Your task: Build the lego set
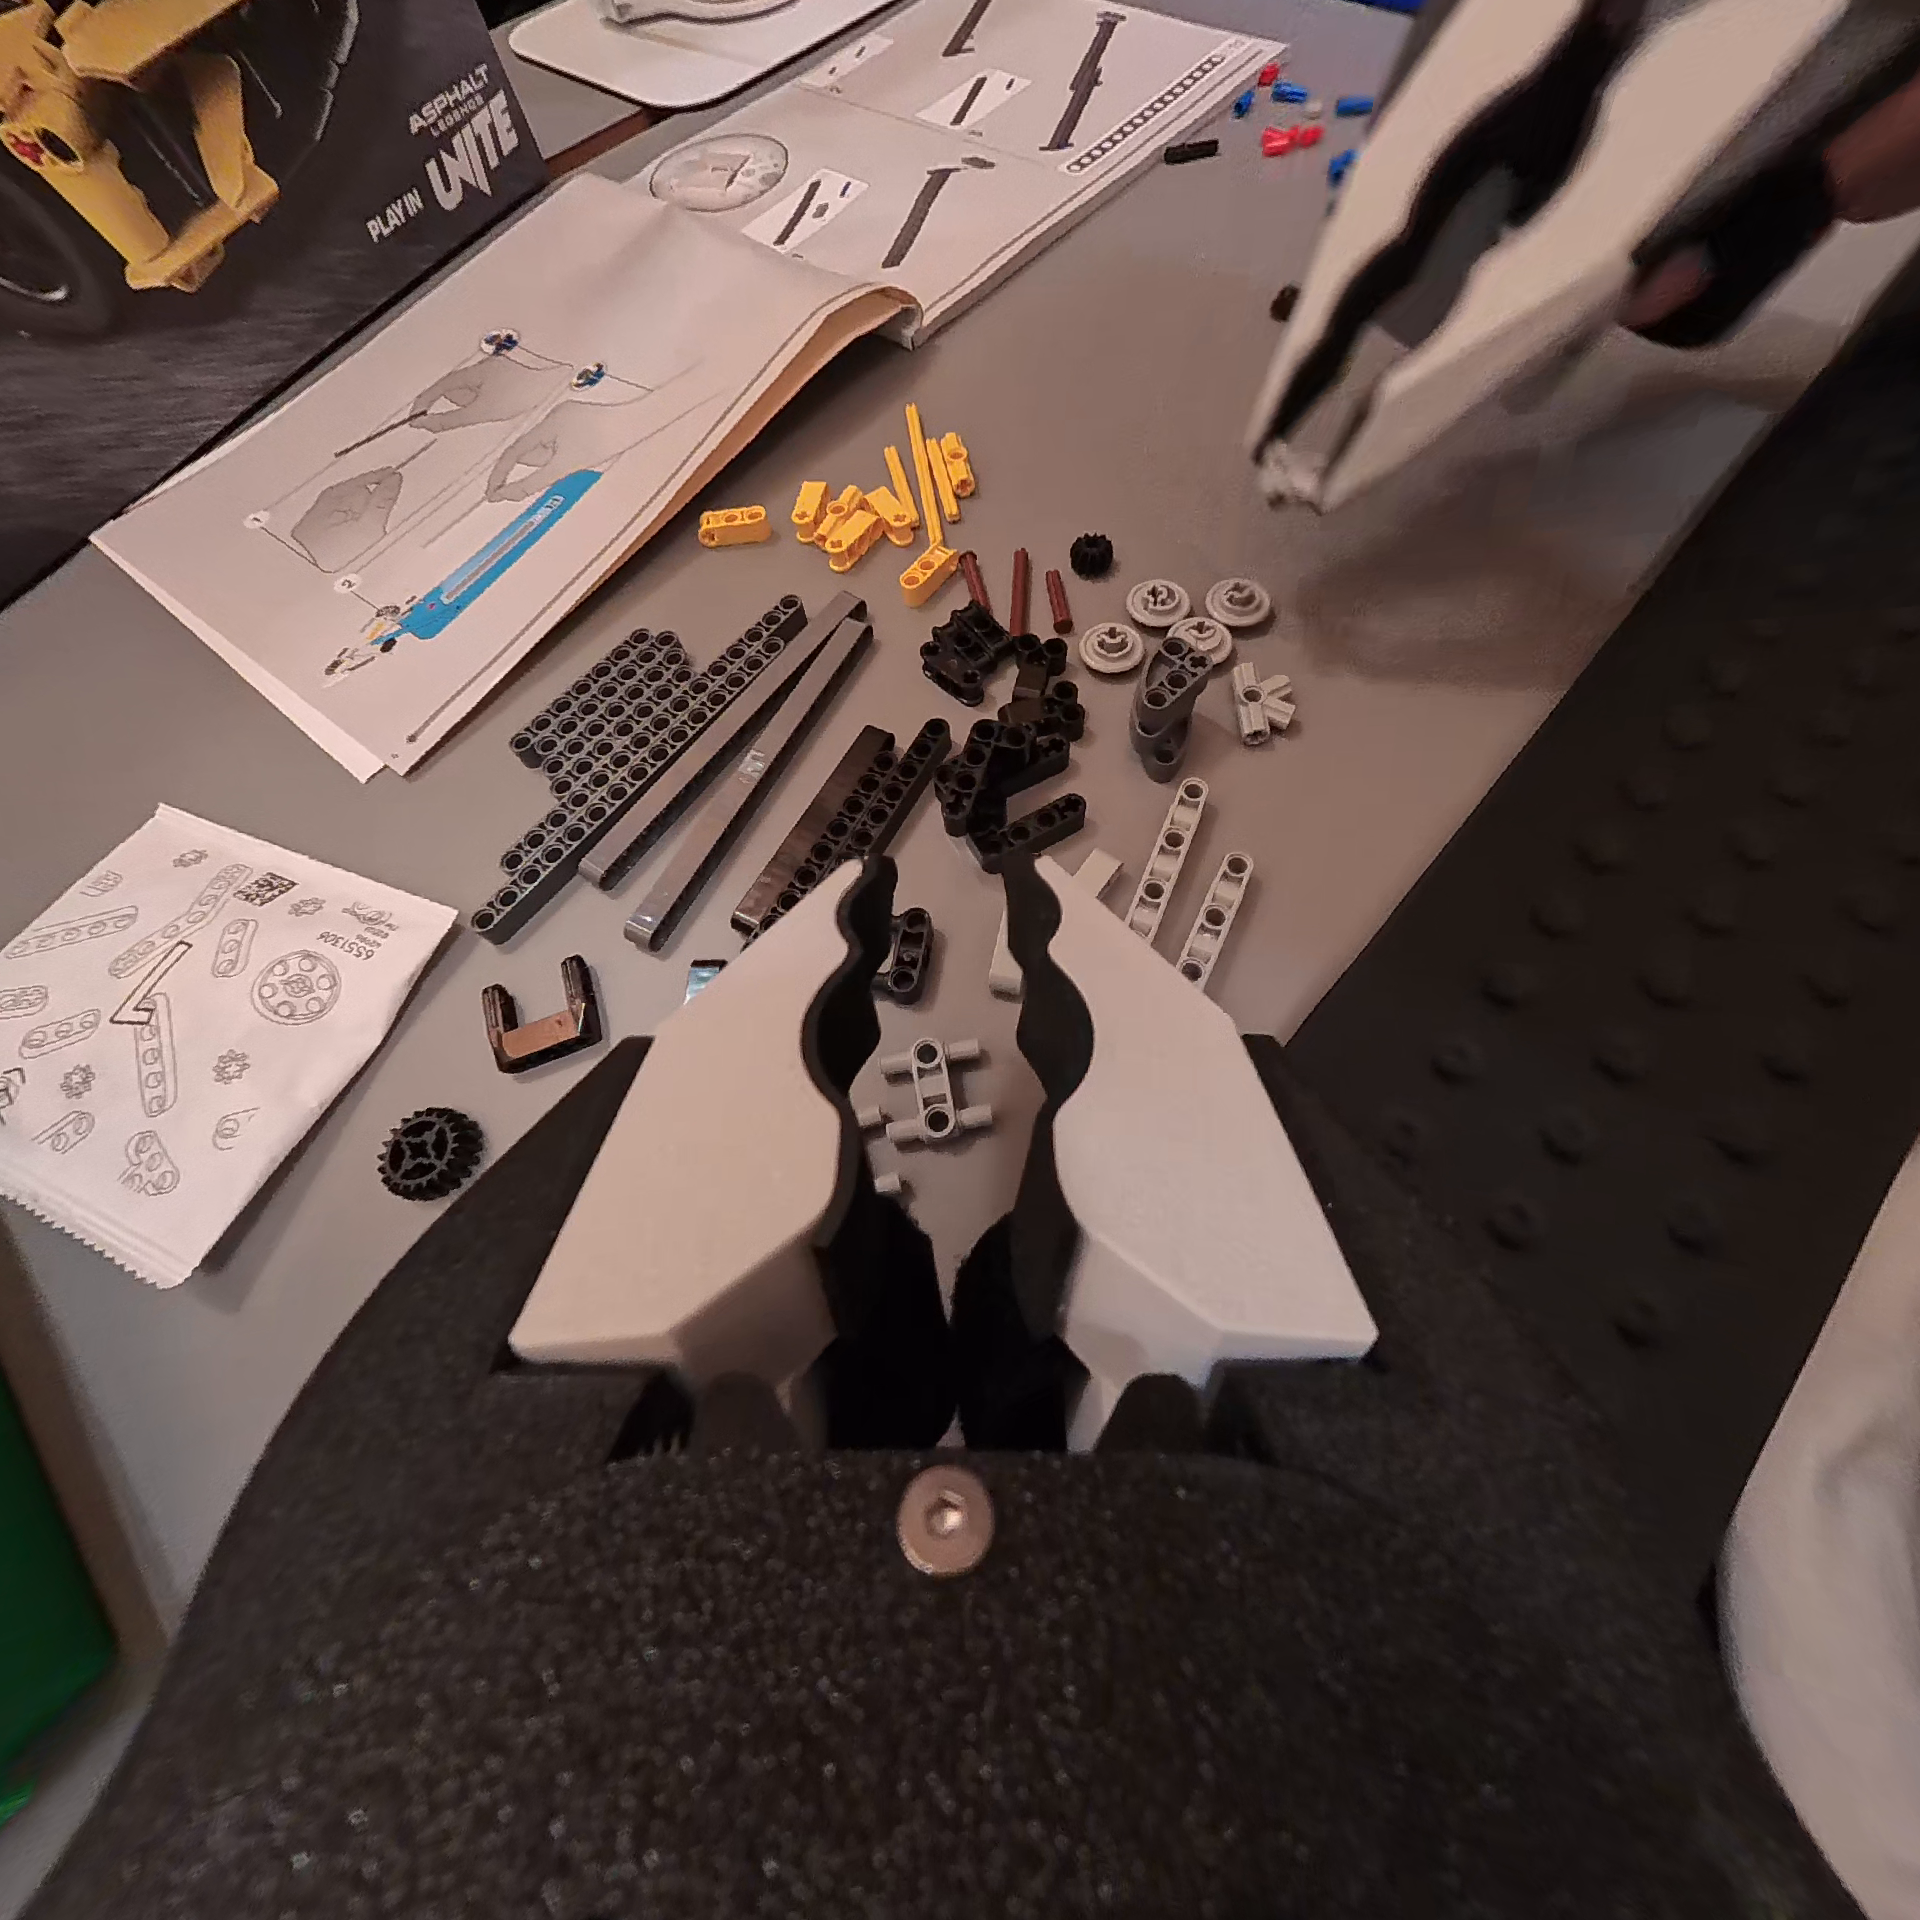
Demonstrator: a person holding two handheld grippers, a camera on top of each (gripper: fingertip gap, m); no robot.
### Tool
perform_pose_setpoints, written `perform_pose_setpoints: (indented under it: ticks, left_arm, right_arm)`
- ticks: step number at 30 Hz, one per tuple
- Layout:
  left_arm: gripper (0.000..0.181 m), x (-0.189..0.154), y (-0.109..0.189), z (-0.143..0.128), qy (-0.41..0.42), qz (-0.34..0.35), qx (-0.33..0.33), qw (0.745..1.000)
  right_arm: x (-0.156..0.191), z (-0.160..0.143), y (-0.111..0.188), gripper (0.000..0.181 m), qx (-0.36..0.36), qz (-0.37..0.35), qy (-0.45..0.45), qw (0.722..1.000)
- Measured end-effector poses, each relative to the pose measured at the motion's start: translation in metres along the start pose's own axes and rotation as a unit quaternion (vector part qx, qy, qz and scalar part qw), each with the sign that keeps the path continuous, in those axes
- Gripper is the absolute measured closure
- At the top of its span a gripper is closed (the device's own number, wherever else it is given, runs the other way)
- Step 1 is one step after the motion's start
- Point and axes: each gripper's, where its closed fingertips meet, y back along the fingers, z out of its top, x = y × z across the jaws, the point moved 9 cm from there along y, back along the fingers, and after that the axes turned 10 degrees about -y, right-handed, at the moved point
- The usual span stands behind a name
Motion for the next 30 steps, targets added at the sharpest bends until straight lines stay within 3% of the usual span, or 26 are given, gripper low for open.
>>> perform_pose_setpoints:
  ticks: [6,16,18,22,26,30]
  left_arm:
    - [0.161,-0.004,-0.004,0.003,-0.009,-0.004,0.001,1.0]
    - [0.161,-0.007,-0.003,0.005,-0.019,0.002,0.003,1.0]
    - [0.161,-0.008,-0.003,0.006,-0.017,0.0,0.0,1.0]
    - [0.161,-0.01,-0.005,0.005,-0.013,-0.004,-0.005,1.0]
    - [0.162,-0.008,-0.008,0.014,0.0,-0.007,-0.034,0.999]
    - [0.162,0.004,-0.02,0.046,0.014,-0.031,-0.099,0.995]
  right_arm:
    - [0.028,-0.021,-0.029,0.159,0.077,0.021,0.017,0.997]
    - [0.049,-0.008,-0.049,0.158,0.072,0.002,0.03,0.997]
    - [0.05,-0.008,-0.049,0.151,0.068,-0.001,0.02,0.998]
    - [0.043,-0.019,-0.021,0.149,0.033,-0.012,-0.002,0.999]
    - [-0.015,-0.049,0.023,0.153,-0.005,-0.144,-0.05,0.988]
    - [-0.049,-0.064,0.038,0.154,-0.053,-0.186,-0.046,0.98]
